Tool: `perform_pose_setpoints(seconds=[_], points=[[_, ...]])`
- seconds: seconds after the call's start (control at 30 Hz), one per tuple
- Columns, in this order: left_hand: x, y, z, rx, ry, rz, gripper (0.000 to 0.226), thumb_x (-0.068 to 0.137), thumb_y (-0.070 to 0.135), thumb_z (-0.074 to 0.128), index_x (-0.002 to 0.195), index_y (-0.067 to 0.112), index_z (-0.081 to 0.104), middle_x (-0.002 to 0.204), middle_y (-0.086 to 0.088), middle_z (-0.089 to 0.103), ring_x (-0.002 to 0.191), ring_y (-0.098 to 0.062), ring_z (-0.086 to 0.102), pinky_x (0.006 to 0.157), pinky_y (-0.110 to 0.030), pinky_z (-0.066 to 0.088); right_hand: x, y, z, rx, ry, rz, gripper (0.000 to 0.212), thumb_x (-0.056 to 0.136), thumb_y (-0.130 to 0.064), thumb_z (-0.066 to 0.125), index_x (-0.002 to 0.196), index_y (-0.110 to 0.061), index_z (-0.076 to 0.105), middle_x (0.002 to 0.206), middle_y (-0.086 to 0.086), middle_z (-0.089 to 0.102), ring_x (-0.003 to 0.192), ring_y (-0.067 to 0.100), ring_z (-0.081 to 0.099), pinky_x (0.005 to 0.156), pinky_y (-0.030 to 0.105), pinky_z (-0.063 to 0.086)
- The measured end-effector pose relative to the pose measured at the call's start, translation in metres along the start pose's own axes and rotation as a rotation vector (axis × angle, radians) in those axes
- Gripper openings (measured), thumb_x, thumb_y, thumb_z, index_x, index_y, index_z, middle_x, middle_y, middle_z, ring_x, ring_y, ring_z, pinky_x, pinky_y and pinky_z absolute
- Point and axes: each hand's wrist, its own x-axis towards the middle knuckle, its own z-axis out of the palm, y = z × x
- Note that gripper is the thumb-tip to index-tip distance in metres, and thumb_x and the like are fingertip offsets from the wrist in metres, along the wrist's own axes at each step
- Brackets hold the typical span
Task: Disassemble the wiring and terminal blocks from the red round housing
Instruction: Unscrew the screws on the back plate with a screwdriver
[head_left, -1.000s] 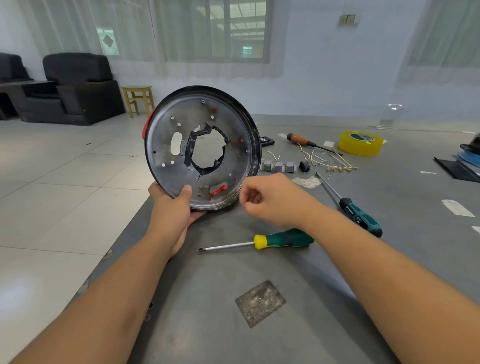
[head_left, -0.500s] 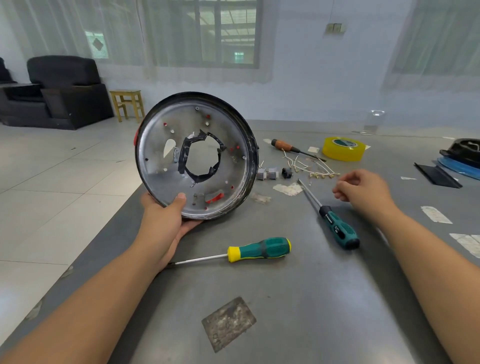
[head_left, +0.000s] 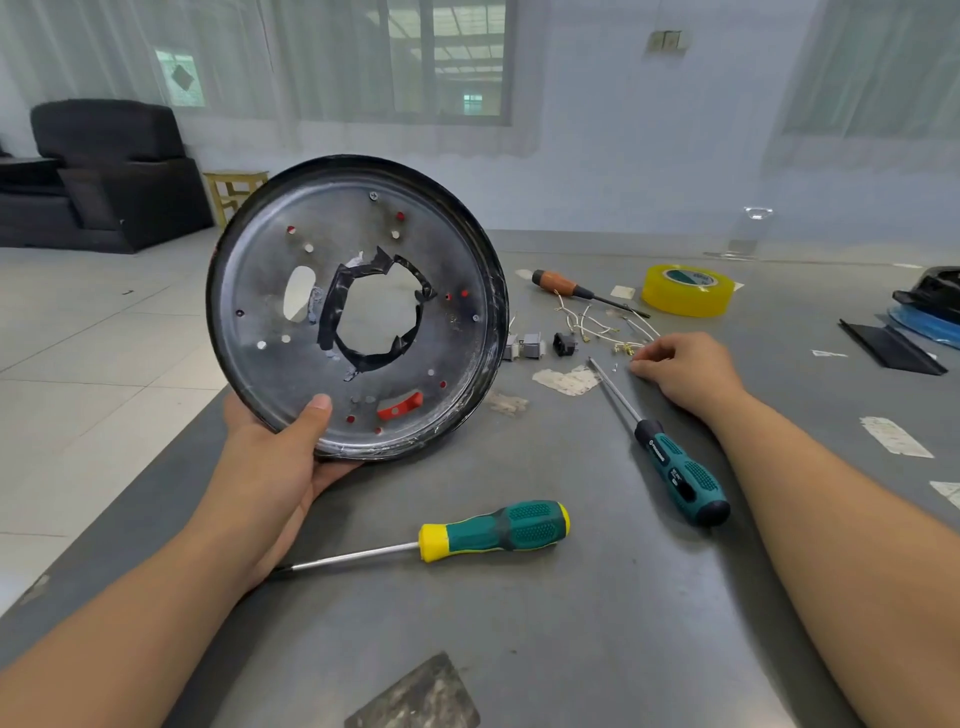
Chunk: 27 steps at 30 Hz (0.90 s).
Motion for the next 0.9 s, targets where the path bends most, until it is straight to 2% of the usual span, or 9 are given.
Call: perform_pose_setpoints(seconds=[0.3,0.37,0.47,0.6,0.73,0.8,0.9], points=[[0.0,-0.001,0.001,0.003,0.011,0.016,0.042,0.107,0.007,0.057,0.14,0.028,0.043,0.131,0.001,0.072,0.107,-0.022,0.076,0.073,-0.042,0.066,0.002,-0.004,0.002,0.067,-0.104,-0.016,0.006,0.088,-0.03,0.078,0.082,-0.032,0.076,0.094,-0.016,0.072,0.089,0.004,0.061,0.063,0.021,0.042],[0.0,-0.001,0.0,0.002,0.01,0.014,0.041,0.107,0.006,0.057,0.139,0.027,0.043,0.131,0.0,0.072,0.106,-0.022,0.077,0.072,-0.041,0.066,-0.001,-0.003,0.0,0.077,-0.109,-0.023,0.007,0.089,-0.028,0.077,0.086,-0.034,0.077,0.092,-0.014,0.071,0.086,0.003,0.061,0.063,0.021,0.041],[0.0,-0.001,0.0,-0.002,0.006,0.006,0.043,0.107,0.006,0.057,0.141,0.026,0.041,0.134,-0.002,0.07,0.109,-0.024,0.076,0.071,-0.04,0.066,-0.008,0.001,-0.003,0.104,-0.093,-0.033,0.015,0.092,-0.021,0.073,0.101,-0.032,0.078,0.098,-0.004,0.072,0.088,0.008,0.062,0.068,0.021,0.043],[0.0,-0.001,0.0,-0.011,0.021,0.007,0.043,0.106,0.005,0.058,0.137,0.029,0.041,0.136,-0.003,0.067,0.112,-0.028,0.074,0.068,-0.04,0.065,-0.021,-0.008,-0.011,0.167,0.008,-0.028,0.018,0.096,-0.017,0.066,0.107,-0.027,0.075,0.107,0.001,0.071,0.099,0.017,0.062,0.085,0.029,0.046],[-0.002,0.001,0.0,-0.029,0.03,-0.003,0.042,0.106,0.005,0.058,0.138,0.026,0.042,0.137,-0.003,0.066,0.114,-0.028,0.073,0.066,-0.04,0.065,-0.039,-0.045,-0.02,0.267,0.12,-0.126,0.013,0.094,-0.02,0.066,0.097,-0.029,0.075,0.1,-0.003,0.073,0.095,0.014,0.065,0.078,0.028,0.05],[-0.003,0.003,0.001,-0.045,0.031,-0.015,0.042,0.106,0.006,0.058,0.141,0.023,0.043,0.136,-0.004,0.067,0.115,-0.03,0.072,0.066,-0.04,0.065,-0.053,-0.069,-0.016,0.306,0.105,-0.18,0.012,0.092,-0.024,0.066,0.097,-0.031,0.075,0.096,-0.008,0.073,0.093,0.012,0.067,0.079,0.031,0.055],[-0.006,0.007,0.0,-0.072,0.005,-0.032,0.041,0.106,0.009,0.058,0.143,0.022,0.046,0.135,-0.006,0.068,0.112,-0.031,0.073,0.069,-0.043,0.066,-0.075,-0.104,0.003,0.39,0.021,-0.237,0.02,0.093,-0.031,0.065,0.112,-0.028,0.071,0.106,-0.007,0.074,0.087,0.011,0.07,0.086,0.041,0.06]])
